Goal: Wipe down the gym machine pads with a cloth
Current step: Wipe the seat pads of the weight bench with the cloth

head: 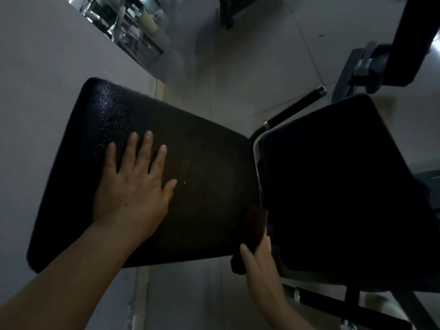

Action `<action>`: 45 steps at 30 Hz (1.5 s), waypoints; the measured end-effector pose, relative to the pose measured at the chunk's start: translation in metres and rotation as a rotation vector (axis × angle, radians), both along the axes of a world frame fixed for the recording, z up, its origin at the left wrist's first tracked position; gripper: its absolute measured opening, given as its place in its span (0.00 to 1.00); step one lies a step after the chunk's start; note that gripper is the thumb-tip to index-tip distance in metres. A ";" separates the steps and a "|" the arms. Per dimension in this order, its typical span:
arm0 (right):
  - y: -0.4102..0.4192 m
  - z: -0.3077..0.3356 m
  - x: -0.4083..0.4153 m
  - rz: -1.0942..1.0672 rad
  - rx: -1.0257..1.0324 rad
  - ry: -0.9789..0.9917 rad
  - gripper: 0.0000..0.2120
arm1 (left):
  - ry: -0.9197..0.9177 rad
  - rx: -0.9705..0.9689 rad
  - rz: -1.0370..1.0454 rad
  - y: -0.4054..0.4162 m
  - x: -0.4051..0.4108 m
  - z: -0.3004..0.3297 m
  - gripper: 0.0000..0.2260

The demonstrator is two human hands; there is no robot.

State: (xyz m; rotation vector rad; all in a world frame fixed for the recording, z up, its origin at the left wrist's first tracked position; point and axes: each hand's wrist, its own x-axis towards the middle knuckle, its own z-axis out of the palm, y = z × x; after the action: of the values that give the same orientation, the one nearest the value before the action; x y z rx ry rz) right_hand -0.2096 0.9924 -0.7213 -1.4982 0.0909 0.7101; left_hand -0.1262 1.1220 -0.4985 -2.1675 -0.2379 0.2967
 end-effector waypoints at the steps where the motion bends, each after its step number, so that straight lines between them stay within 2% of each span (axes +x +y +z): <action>1: 0.004 0.004 0.006 -0.029 0.045 0.061 0.44 | -0.006 -0.008 -0.010 0.002 0.000 0.000 0.28; 3: 0.014 0.005 0.020 -0.137 0.023 0.066 0.41 | -0.028 -0.030 -0.031 0.003 0.001 0.000 0.28; 5: 0.019 0.003 0.036 -0.201 -0.081 0.028 0.29 | -0.071 -0.075 -0.089 0.007 0.000 -0.002 0.25; 7: 0.023 -0.002 0.050 -0.179 -0.190 -0.002 0.23 | -0.083 -0.104 -0.107 0.011 0.000 -0.003 0.25; 10: 0.027 -0.014 0.073 -0.124 -0.241 -0.059 0.19 | -0.103 -0.113 -0.042 0.005 0.001 -0.003 0.24; 13: 0.031 -0.028 0.106 -0.124 -0.164 -0.081 0.21 | -0.176 -0.194 0.010 0.001 0.005 -0.001 0.24; 15: 0.033 -0.030 0.131 -0.153 -0.030 -0.098 0.21 | -0.212 -0.225 0.020 0.001 0.005 -0.003 0.22; 18: 0.040 -0.032 0.172 -0.137 0.118 -0.064 0.22 | -0.209 -0.227 0.033 0.002 0.005 -0.003 0.25; 21: 0.051 -0.029 0.212 -0.122 0.151 -0.019 0.23 | -0.193 -0.221 0.035 0.003 0.005 -0.002 0.26; 28: 0.062 -0.013 0.271 0.006 0.133 -0.011 0.21 | -0.225 -0.270 0.023 0.002 0.007 -0.002 0.25; 38: 0.054 -0.007 0.221 -0.123 -0.116 0.023 0.20 | -0.292 -0.388 0.009 0.003 0.006 -0.002 0.22; 42: 0.034 0.013 0.217 -0.191 -0.269 -0.124 0.19 | -0.286 -0.391 -0.004 0.002 0.007 -0.002 0.21; 45: 0.022 0.050 0.220 -0.303 -0.229 -0.209 0.18 | -0.318 -0.437 -0.010 -0.001 0.007 0.002 0.20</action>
State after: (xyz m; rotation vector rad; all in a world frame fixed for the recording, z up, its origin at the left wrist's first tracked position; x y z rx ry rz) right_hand 0.0107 1.0142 -0.6715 -1.7221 0.2414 0.3046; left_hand -0.1193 1.1206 -0.4968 -2.6463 -0.3674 -0.0093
